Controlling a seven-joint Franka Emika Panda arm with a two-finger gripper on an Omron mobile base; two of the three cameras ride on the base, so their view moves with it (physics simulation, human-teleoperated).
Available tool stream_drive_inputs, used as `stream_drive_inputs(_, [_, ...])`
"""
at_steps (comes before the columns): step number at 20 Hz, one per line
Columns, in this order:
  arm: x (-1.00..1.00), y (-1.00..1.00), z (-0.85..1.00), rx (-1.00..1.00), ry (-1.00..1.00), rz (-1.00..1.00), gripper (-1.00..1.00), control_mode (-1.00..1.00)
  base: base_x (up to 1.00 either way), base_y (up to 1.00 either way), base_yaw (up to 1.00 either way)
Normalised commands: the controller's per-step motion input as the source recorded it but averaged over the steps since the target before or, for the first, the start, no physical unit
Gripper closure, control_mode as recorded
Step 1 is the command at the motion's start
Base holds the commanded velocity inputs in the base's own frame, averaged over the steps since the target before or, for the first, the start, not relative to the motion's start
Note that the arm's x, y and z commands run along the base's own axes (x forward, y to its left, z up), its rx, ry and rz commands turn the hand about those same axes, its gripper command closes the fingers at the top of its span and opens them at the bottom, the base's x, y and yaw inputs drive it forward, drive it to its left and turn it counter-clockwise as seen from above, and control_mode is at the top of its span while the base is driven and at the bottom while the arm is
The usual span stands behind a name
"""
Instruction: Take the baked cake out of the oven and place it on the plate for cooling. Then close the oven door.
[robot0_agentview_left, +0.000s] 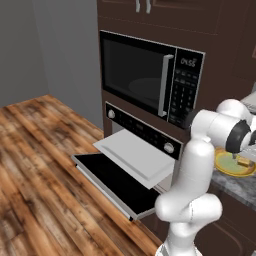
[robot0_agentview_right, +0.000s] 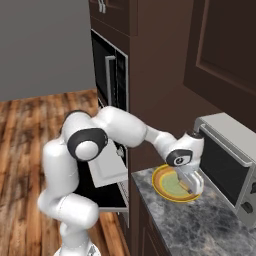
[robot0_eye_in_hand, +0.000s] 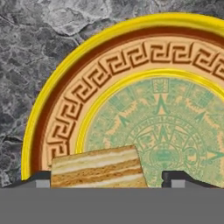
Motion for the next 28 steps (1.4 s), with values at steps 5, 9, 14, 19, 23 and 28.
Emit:
stream_drive_inputs(5, [-0.07, 0.28, 0.04, 0.00, -0.24, 0.00, -1.00, -1.00, 0.00, 0.00, 0.00])
stream_drive_inputs(9, [-0.08, 0.29, 0.35, 0.00, -0.13, 0.00, -1.00, -1.00, 0.00, 0.00, 0.00])
stream_drive_inputs(14, [-0.09, 0.10, 0.66, -0.03, -0.02, 0.00, -1.00, -1.00, 0.00, 0.00, 0.00])
stream_drive_inputs(19, [-0.49, 0.07, 0.92, -0.05, 0.02, 0.00, -1.00, -1.00, 0.00, 0.00, 0.00])
stream_drive_inputs(23, [-0.95, 0.61, 0.79, -0.01, 0.03, 0.00, -1.00, -1.00, 0.00, 0.00, 0.00])
stream_drive_inputs(28, [-0.79, 0.99, 0.80, -0.01, 0.09, 0.07, -1.00, -1.00, 0.00, 0.00, 0.00])
